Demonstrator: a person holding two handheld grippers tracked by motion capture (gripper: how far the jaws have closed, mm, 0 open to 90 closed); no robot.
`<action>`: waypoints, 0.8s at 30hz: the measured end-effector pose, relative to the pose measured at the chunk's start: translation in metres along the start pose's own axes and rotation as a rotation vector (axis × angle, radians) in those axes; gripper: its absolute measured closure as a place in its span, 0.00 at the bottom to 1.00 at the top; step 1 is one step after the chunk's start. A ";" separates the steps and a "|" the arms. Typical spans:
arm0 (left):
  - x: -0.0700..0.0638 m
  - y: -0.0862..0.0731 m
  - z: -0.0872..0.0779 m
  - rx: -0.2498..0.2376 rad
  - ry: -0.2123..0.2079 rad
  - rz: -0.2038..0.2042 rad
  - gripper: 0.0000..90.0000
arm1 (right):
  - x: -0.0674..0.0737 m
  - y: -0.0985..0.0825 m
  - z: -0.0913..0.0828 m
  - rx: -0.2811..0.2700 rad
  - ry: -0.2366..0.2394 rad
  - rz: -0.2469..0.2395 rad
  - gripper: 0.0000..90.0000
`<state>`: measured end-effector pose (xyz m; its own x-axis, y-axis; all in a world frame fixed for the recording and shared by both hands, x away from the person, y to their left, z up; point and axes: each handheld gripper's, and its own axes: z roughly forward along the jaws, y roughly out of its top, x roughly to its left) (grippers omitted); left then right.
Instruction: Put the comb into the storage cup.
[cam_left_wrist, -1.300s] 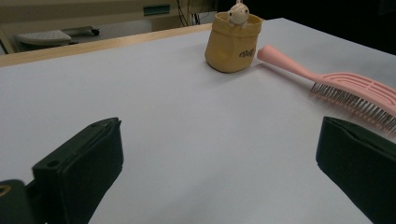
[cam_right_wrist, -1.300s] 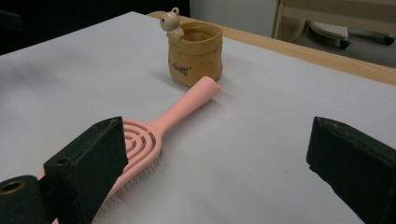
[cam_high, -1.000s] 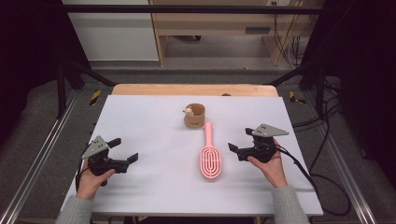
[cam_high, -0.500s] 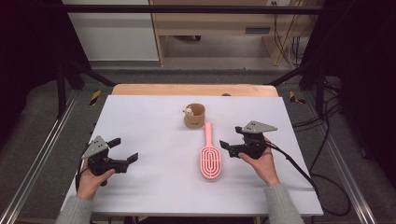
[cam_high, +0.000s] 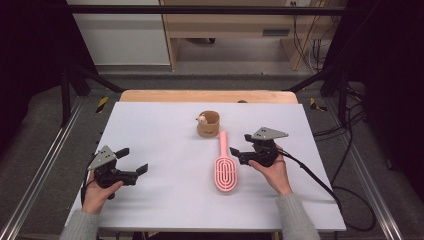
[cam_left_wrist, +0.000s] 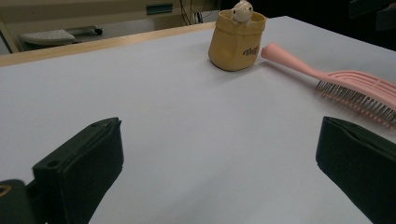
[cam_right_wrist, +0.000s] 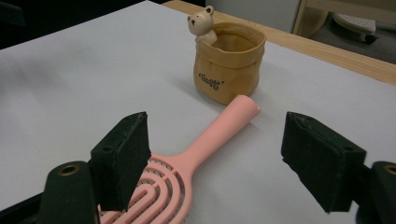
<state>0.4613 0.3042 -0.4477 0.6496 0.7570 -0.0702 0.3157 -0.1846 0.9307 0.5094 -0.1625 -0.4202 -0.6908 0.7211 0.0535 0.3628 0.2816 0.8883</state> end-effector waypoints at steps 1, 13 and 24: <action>0.000 0.000 0.000 0.000 0.000 -0.001 0.01 | 0.001 0.001 0.002 0.000 0.002 0.000 0.28; 0.000 -0.001 0.000 0.001 0.001 -0.003 0.01 | 0.008 0.005 0.020 0.018 0.024 0.000 0.40; 0.001 -0.001 0.001 0.008 0.001 -0.005 0.01 | 0.005 0.009 0.028 0.031 0.009 0.004 0.56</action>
<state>0.4624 0.3045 -0.4497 0.6470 0.7588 -0.0746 0.3246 -0.1856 0.9275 0.5269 -0.1383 -0.4244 -0.6945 0.7168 0.0613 0.3847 0.2980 0.8736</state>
